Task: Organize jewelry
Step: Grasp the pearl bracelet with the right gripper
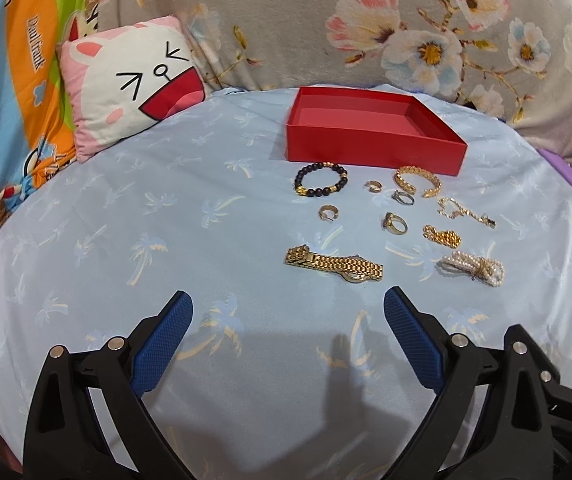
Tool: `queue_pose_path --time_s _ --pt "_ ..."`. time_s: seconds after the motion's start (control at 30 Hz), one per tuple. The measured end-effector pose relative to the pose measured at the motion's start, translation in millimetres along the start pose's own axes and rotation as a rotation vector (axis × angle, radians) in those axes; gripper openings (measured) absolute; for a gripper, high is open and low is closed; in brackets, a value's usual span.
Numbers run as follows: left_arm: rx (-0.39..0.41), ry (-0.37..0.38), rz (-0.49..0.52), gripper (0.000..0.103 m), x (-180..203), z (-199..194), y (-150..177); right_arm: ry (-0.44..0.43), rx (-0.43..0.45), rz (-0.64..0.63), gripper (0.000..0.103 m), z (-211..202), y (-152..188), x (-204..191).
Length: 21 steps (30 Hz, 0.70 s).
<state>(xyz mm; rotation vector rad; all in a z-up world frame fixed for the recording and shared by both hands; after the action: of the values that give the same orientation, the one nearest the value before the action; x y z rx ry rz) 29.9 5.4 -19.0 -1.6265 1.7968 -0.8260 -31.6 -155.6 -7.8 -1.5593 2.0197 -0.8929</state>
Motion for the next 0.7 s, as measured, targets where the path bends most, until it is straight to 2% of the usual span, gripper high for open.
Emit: queue_pose_path --time_s 0.13,0.27,0.47,0.5,0.7 --pt "-0.014 0.034 -0.052 0.094 -14 3 1 -0.016 -0.019 -0.004 0.092 6 -1 5" --pt "-0.034 0.045 -0.033 0.094 -27 9 1 -0.040 -0.022 -0.021 0.092 11 -9 7" --pt "-0.028 0.059 -0.035 0.095 -39 13 -2 -0.100 -0.041 -0.082 0.082 33 -35 3" --pt "-0.033 0.064 -0.039 0.095 -40 15 -2 -0.108 -0.048 -0.090 0.078 37 -37 1" --pt "-0.040 0.074 -0.024 0.095 -37 17 -1 -0.173 -0.105 -0.119 0.068 65 -43 -11"
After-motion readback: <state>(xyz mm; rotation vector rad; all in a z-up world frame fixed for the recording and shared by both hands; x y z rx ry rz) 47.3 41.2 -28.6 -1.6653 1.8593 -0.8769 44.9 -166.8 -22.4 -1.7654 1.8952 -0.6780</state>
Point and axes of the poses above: each gripper's, at about its wrist camera, not at the fingertips, and z roughly the way its jaws point, x to its right, y to its underside, the point moved 4 cm from there along z, roughly the way its jaws point
